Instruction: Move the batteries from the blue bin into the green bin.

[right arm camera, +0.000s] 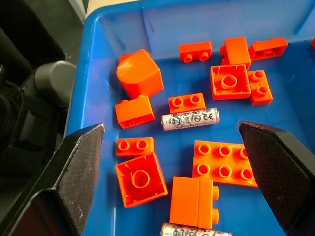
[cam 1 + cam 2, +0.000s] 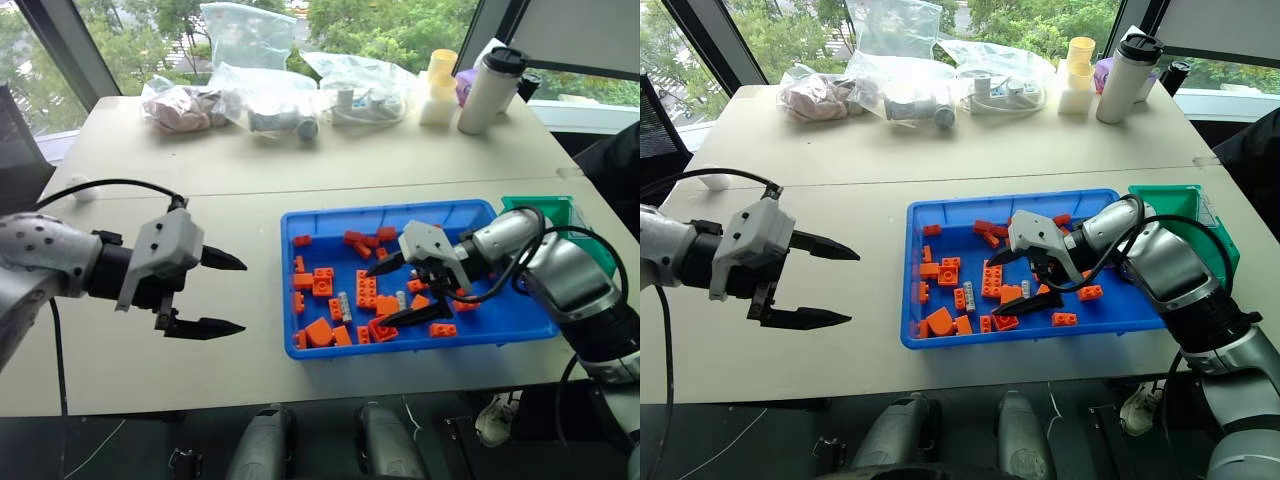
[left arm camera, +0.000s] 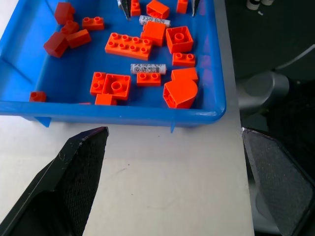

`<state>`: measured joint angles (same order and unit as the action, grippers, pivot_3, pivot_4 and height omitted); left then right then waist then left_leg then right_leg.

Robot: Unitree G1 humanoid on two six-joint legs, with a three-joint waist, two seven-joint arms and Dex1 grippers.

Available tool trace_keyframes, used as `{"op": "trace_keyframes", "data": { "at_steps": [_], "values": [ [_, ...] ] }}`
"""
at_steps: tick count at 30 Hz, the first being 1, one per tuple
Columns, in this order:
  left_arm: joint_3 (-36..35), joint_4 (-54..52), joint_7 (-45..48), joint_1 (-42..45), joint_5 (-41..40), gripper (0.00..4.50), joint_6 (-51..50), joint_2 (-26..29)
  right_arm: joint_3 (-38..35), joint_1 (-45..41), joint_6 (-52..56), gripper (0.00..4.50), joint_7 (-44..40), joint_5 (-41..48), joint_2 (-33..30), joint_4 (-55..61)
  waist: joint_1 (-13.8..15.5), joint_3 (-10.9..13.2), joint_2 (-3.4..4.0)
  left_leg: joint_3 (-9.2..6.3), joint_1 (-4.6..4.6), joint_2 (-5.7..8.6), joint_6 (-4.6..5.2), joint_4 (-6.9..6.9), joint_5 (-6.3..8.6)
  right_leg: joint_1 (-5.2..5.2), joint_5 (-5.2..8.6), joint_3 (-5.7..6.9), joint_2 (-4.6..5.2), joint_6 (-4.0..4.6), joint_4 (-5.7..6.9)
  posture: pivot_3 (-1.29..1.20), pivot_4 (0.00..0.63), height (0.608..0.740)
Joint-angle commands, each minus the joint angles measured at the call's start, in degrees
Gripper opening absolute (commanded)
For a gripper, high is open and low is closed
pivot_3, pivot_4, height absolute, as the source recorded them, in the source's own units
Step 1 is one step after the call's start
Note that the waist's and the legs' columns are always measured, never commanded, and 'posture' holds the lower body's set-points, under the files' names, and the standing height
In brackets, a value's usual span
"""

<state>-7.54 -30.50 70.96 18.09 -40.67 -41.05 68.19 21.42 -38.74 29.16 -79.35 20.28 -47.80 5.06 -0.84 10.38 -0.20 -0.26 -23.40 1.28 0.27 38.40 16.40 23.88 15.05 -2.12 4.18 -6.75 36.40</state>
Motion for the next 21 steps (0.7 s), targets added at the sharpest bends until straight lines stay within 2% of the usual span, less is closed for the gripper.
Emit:
{"op": "trace_keyframes", "data": {
  "at_steps": [1,7,21],
  "values": [
    [-2.41,-2.36,-2.01,-0.88,-1.19,4.5,-1.23,-0.07,1.17,-2.62,-2.86,4.46,0.09,-3.25,3.15,-3.08,-0.04,0.0,0.0,0.0,0.0,-0.01,-0.03,0.0,-0.02,0.03,0.0,-0.01,-0.02,0.0,0.04,0.0,0.15,0.74],
    [-3.97,-4.33,-5.44,-3.04,-2.83,4.5,-3.34,-1.08,4.3,-3.81,-7.45,4.46,0.74,-9.3,8.31,-8.34,0.02,0.0,-0.01,0.04,-0.03,-0.02,-0.17,0.0,-0.1,0.32,0.01,-0.02,-0.02,0.01,0.49,0.0,0.15,0.74],
    [-2.85,-5.06,-8.82,-4.04,-2.72,4.5,-3.55,-1.95,5.58,-3.88,-12.09,4.46,1.26,-16.64,13.78,-13.71,-0.09,0.0,-0.01,0.04,-0.01,-0.02,-0.3,0.0,-0.17,0.44,0.01,-0.02,-0.05,0.03,0.71,0.0,0.15,0.74]
  ]
}}
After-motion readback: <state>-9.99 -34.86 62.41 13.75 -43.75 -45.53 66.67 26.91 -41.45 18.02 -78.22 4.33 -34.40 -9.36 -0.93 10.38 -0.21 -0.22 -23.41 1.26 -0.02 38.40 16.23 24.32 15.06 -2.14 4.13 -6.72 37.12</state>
